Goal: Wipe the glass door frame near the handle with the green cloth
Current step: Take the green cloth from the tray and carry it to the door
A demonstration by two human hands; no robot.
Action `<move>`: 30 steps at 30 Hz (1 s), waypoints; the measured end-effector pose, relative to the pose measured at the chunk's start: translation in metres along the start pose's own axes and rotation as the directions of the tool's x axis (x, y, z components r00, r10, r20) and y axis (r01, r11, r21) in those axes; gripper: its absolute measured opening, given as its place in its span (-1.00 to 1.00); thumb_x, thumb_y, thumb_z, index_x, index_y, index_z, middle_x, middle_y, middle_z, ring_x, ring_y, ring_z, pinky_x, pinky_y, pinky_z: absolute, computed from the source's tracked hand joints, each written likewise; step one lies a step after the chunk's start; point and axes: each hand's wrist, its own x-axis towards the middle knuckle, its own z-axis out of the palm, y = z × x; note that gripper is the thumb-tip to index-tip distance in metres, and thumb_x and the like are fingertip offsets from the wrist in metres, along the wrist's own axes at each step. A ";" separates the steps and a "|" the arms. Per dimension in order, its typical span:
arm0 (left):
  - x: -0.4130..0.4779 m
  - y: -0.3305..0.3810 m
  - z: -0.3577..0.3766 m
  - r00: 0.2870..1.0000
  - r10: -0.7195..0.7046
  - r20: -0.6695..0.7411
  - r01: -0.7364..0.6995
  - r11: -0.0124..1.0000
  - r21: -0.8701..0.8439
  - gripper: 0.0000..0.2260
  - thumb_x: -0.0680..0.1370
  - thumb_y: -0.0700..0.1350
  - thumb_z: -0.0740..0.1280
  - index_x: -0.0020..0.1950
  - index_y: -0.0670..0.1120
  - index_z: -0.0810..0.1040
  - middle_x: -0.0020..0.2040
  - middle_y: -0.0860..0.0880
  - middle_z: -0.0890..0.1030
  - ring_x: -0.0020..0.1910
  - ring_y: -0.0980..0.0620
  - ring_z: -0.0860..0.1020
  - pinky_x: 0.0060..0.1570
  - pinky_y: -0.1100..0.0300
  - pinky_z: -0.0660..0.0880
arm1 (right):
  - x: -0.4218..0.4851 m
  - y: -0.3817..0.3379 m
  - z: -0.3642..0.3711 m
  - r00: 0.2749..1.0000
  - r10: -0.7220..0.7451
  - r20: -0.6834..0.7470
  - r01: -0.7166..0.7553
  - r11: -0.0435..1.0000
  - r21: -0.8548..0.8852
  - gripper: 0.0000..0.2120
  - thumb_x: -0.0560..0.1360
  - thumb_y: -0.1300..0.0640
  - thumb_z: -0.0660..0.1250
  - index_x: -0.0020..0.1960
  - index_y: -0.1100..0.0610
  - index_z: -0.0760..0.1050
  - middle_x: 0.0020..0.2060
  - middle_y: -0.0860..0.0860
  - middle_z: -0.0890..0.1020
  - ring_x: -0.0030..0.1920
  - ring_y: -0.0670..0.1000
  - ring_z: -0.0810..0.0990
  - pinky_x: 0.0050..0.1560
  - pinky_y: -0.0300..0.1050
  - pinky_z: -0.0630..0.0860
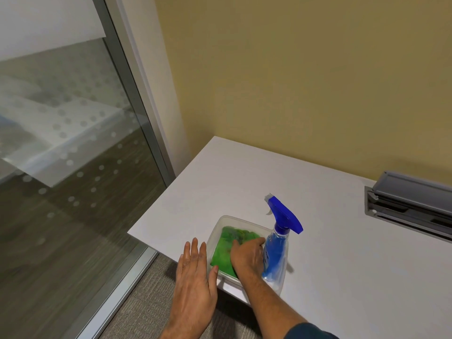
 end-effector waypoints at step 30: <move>0.049 0.045 -0.073 0.963 -0.207 0.171 0.223 0.265 -0.938 -0.71 0.42 -0.05 0.58 0.12 -0.01 0.72 0.06 -0.12 0.79 0.03 -0.10 0.77 -0.11 0.10 0.71 | -0.088 -0.040 -0.088 0.865 -0.502 -0.002 0.342 0.586 0.735 -0.59 0.58 0.07 0.40 0.39 -0.06 0.41 0.21 -0.04 0.65 0.17 -0.07 0.66 0.10 -0.09 0.68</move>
